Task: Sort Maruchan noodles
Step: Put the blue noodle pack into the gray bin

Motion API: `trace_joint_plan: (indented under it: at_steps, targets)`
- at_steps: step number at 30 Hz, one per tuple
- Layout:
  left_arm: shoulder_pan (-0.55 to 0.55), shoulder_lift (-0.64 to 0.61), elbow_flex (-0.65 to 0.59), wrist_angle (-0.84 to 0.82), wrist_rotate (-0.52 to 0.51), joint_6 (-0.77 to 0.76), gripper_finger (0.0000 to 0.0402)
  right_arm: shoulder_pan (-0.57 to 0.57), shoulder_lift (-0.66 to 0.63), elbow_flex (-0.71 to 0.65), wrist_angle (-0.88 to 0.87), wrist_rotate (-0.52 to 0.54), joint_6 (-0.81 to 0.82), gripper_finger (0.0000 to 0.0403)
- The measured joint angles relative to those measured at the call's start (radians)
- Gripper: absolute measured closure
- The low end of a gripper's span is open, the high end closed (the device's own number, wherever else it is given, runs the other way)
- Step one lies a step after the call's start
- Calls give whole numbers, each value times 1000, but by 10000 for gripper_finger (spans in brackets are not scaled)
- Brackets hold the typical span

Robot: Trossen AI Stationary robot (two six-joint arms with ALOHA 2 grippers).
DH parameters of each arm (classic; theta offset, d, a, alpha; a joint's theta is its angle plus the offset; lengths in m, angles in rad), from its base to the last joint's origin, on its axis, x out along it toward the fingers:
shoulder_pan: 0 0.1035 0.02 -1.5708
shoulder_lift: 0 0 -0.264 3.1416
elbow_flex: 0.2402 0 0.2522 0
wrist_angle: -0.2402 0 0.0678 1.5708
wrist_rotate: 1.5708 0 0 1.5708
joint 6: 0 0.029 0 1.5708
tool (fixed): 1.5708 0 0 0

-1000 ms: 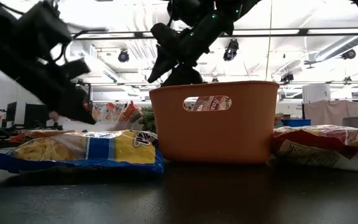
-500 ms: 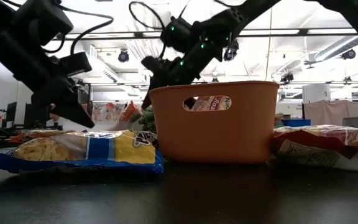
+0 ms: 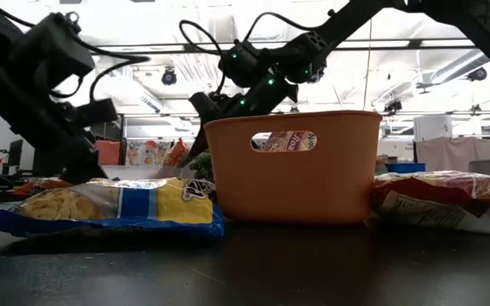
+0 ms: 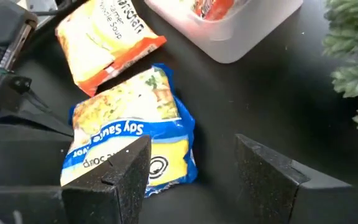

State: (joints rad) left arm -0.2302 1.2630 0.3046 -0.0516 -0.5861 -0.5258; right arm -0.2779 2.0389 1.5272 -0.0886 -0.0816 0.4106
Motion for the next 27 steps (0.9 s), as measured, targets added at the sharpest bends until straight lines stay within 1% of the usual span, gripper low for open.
trace_joint_plan:
  at_steps: [6,11,17,24,27]
  targets:
    - [1,77,-2,35,-23,-17,401,0,19,6,-2,-8,22,188]
    - [2,142,-2,100,-58,-17,401,-4,40,6,0,-36,44,188]
    - [3,176,-3,153,-78,-5,401,-6,60,6,-7,-74,51,188]
    - [3,203,-5,266,-63,107,401,-6,116,42,3,-85,51,188]
    - [3,207,-5,286,-61,122,401,-4,153,70,16,-138,39,188]
